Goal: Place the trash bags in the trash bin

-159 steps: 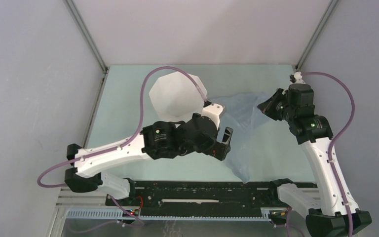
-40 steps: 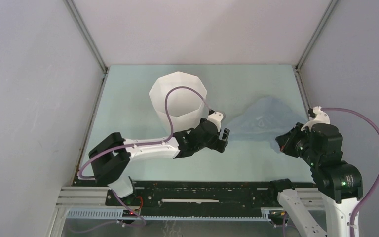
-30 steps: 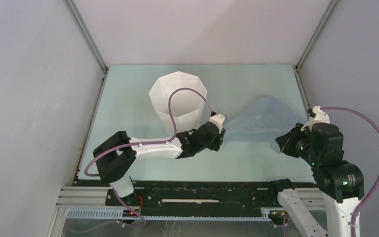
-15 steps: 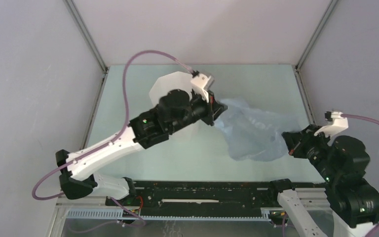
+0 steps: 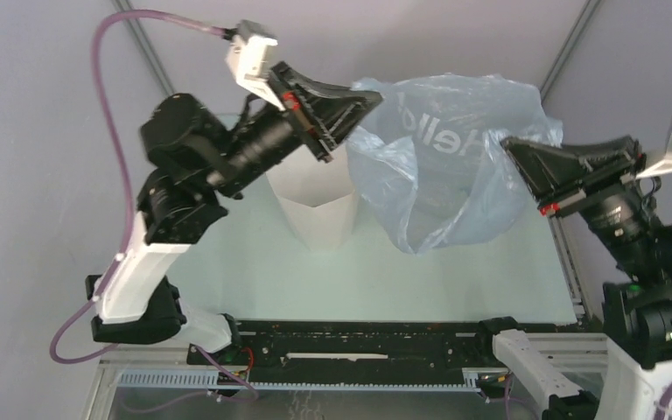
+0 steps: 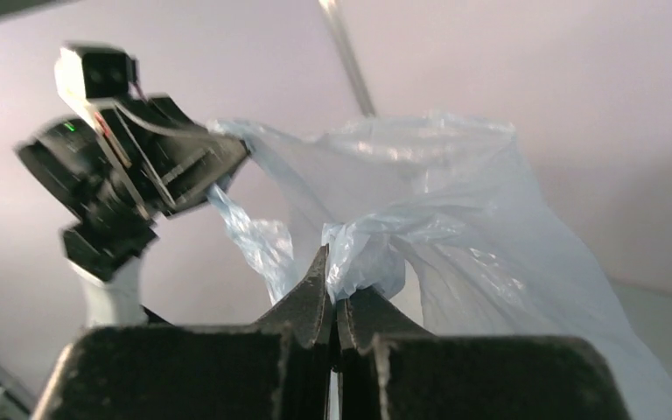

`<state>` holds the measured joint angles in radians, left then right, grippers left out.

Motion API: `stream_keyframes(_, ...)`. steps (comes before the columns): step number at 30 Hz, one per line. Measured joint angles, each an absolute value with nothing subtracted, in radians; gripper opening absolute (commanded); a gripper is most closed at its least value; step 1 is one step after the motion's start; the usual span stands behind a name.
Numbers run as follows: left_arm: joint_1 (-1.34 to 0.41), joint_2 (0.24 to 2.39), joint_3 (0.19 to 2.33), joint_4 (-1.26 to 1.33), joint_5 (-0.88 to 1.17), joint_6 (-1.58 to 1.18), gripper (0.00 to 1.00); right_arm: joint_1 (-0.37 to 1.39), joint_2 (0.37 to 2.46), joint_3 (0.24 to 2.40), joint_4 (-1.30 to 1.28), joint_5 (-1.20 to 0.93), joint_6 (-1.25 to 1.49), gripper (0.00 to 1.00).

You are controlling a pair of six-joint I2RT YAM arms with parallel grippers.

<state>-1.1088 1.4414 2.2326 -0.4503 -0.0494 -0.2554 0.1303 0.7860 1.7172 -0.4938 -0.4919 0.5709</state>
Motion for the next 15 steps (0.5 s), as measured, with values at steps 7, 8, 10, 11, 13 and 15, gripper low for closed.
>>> stream_keyframes(7, -1.109, 1.258, 2.180, -0.428, -0.174, -0.152, 0.00, 0.214, 1.036, 1.862, -0.184, -0.604, 0.845, 0.00)
stream_keyframes(8, -1.109, 1.225, 2.166, -0.424, -0.194, -0.138, 0.00, 0.276, 1.082, 1.903, -0.179, -0.598, 0.851, 0.00)
stream_keyframes(10, -1.109, 1.162, 2.146, -0.411, -0.242, -0.103, 0.00, 0.426, 1.183, 2.006, -0.196, -0.577, 0.836, 0.00)
stream_keyframes(11, -1.109, 1.145, 2.144, -0.407, -0.262, -0.091, 0.00, 0.501, 1.230, 2.056, -0.203, -0.572, 0.829, 0.00)
stream_keyframes(13, -1.109, 1.095, 2.144, -0.389, -0.314, -0.057, 0.00, 0.605, 1.312, 2.119, -0.199, -0.564, 0.824, 0.00)
stream_keyframes(15, -1.108, 1.065, 2.145, -0.373, -0.362, -0.025, 0.00, 0.665, 1.370, 2.131, -0.183, -0.562, 0.836, 0.00)
